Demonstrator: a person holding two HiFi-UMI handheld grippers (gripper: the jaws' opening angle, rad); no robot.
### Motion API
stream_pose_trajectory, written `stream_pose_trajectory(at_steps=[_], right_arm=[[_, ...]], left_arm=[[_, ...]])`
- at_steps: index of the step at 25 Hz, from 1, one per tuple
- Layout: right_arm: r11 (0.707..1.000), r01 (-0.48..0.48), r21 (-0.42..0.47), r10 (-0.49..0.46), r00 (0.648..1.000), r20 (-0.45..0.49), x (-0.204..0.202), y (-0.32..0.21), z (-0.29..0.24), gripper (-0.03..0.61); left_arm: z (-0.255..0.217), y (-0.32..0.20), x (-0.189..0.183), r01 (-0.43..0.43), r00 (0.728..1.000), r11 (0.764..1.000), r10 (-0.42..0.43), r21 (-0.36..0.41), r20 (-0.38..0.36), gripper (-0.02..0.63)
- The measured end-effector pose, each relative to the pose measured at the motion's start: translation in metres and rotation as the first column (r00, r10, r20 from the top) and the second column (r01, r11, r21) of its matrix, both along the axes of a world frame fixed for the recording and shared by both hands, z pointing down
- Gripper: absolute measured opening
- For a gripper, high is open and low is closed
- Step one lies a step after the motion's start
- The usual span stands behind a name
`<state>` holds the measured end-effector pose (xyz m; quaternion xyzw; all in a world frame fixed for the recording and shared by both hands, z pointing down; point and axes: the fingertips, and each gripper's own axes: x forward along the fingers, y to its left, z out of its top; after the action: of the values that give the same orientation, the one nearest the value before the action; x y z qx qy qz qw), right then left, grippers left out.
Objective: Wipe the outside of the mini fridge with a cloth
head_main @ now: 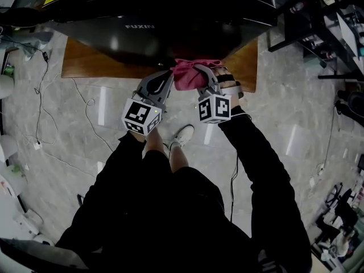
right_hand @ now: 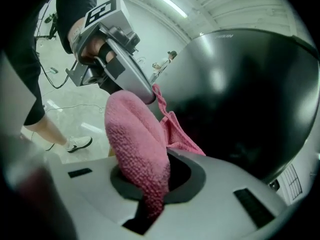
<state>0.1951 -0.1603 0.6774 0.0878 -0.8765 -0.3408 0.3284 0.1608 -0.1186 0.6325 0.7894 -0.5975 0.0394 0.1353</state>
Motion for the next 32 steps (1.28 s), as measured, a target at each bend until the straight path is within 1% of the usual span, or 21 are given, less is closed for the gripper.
stream_pose_trajectory(at_steps=[3, 6, 8, 11, 13, 15, 16, 17, 19, 20, 21, 22, 24, 25, 26, 28, 30, 32], right_arm=[[0.999, -0.008, -0.050, 0.005, 0.999, -0.046, -0.002, 0.002, 0.038, 0.032], [0.995, -0.027, -0.092, 0.019, 0.996, -0.088, -0.004, 0.000, 0.069, 0.032], [0.991, -0.044, -0.127, 0.027, 0.991, -0.131, -0.004, -0.001, 0.088, 0.032], [0.982, -0.066, -0.174, 0.031, 0.979, -0.199, -0.002, 0.001, 0.114, 0.032], [0.966, -0.112, -0.233, 0.053, 0.967, -0.249, 0.006, 0.001, 0.129, 0.032], [0.934, -0.178, -0.311, 0.087, 0.955, -0.285, 0.013, 0.001, 0.138, 0.032], [0.919, -0.195, -0.342, 0.098, 0.955, -0.281, 0.015, 0.003, 0.135, 0.033], [0.911, -0.195, -0.363, 0.101, 0.959, -0.263, 0.015, 0.007, 0.126, 0.032], [0.903, -0.172, -0.394, 0.094, 0.973, -0.209, 0.015, 0.024, 0.099, 0.033], [0.890, -0.163, -0.426, 0.095, 0.980, -0.177, 0.017, 0.035, 0.084, 0.034], [0.864, -0.161, -0.477, 0.104, 0.984, -0.143, 0.019, 0.048, 0.070, 0.034], [0.824, -0.162, -0.542, 0.121, 0.987, -0.110, 0.021, 0.062, 0.056, 0.034], [0.732, -0.159, -0.662, 0.170, 0.984, -0.047, 0.023, 0.090, 0.030, 0.034], [0.700, -0.150, -0.698, 0.190, 0.982, -0.020, 0.021, 0.103, 0.016, 0.034], [0.683, -0.138, -0.717, 0.201, 0.979, 0.003, 0.017, 0.114, 0.002, 0.034], [0.672, -0.110, -0.733, 0.207, 0.977, 0.043, 0.010, 0.134, -0.027, 0.034], [0.648, -0.085, -0.757, 0.223, 0.971, 0.082, 0.004, 0.150, -0.052, 0.034], [0.625, -0.072, -0.777, 0.245, 0.964, 0.107, -0.002, 0.167, -0.074, 0.034]], left_arm=[[0.028, 0.003, -0.003, 0.011, 1.000, 0.999, -0.012, -0.042, -0.026, 0.006], [0.045, 0.004, -0.006, 0.027, 0.998, 0.997, -0.032, -0.075, -0.058, 0.006], [0.050, 0.008, -0.008, 0.033, 0.997, 0.996, -0.039, -0.087, -0.068, 0.006], [0.049, 0.018, -0.007, 0.036, 0.997, 0.995, -0.042, -0.097, -0.059, 0.006], [0.044, 0.026, -0.006, 0.041, 0.997, 0.994, -0.047, -0.102, -0.053, 0.006], [0.037, 0.035, -0.007, 0.047, 0.998, 0.993, -0.052, -0.107, -0.047, 0.006], [0.032, 0.041, -0.008, 0.049, 0.998, 0.993, -0.054, -0.108, -0.044, 0.007], [0.026, 0.047, -0.008, 0.050, 0.998, 0.993, -0.054, -0.110, -0.040, 0.006], [0.012, 0.062, -0.007, 0.048, 0.998, 0.992, -0.053, -0.119, -0.036, 0.006], [0.005, 0.072, -0.005, 0.046, 0.998, 0.991, -0.051, -0.127, -0.039, 0.006], [-0.002, 0.083, -0.003, 0.042, 0.998, 0.990, -0.049, -0.138, -0.044, 0.006], [-0.009, 0.094, -0.001, 0.040, 0.998, 0.988, -0.047, -0.150, -0.048, 0.006], [-0.024, 0.119, -0.002, 0.048, 0.997, 0.984, -0.058, -0.171, -0.053, 0.006], [-0.033, 0.132, -0.006, 0.060, 0.996, 0.982, -0.072, -0.182, -0.060, 0.006], [-0.042, 0.144, -0.011, 0.072, 0.993, 0.978, -0.088, -0.196, -0.074, 0.006], [-0.057, 0.166, -0.016, 0.074, 0.987, 0.969, -0.105, -0.235, -0.121, 0.006], [-0.071, 0.184, -0.014, 0.042, 0.984, 0.964, -0.085, -0.263, -0.157, 0.008], [-0.086, 0.198, -0.015, 0.016, 0.987, 0.965, -0.057, -0.261, -0.151, 0.006]])
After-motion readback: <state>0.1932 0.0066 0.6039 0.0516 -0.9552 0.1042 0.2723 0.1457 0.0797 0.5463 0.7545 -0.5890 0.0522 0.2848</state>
